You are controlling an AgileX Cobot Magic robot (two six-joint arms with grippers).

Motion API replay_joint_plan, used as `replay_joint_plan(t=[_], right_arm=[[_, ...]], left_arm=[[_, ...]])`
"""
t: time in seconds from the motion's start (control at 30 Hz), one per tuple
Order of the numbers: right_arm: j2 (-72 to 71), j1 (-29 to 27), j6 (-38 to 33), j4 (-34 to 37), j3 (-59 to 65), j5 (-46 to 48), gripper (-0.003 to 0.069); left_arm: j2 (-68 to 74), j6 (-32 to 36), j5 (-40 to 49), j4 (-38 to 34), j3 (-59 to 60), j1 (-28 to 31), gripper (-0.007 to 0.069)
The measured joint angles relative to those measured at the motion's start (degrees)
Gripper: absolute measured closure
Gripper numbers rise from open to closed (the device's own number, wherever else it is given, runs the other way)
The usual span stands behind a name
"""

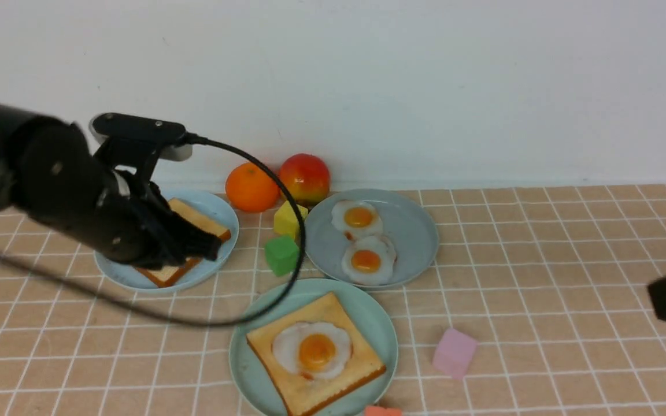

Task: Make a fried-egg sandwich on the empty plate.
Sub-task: Use the left arm to grab a slice of bread

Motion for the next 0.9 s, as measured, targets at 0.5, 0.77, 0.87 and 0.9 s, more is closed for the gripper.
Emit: replay_joint_plan(t=[0.5, 0.77, 0.87, 0.9], right_arm=[[-3.47, 0.00, 0.02, 1.16, 2.91, 2.01, 0.0651], [-3.47, 0.00, 2.51, 1.72, 2.93, 1.78, 0.0645], [-3.47, 0.00, 3.02, 2.57, 2.93, 1.78, 0.0645], [-3.47, 0.00, 3.02, 2.95, 2.93, 1.78, 0.0645]], left_arm=[[19.02, 19.34, -7.86, 1.09, -11.30, 4.13, 0.0317], [25.08, 21.91, -13.62, 2.12, -11.47, 4.13, 0.0244], [25.50, 21.91, -15.75, 2.67, -11.47, 4.13, 0.0245], [25.69, 21.91, -16.02, 2.73, -11.53, 4.13, 0.0249]])
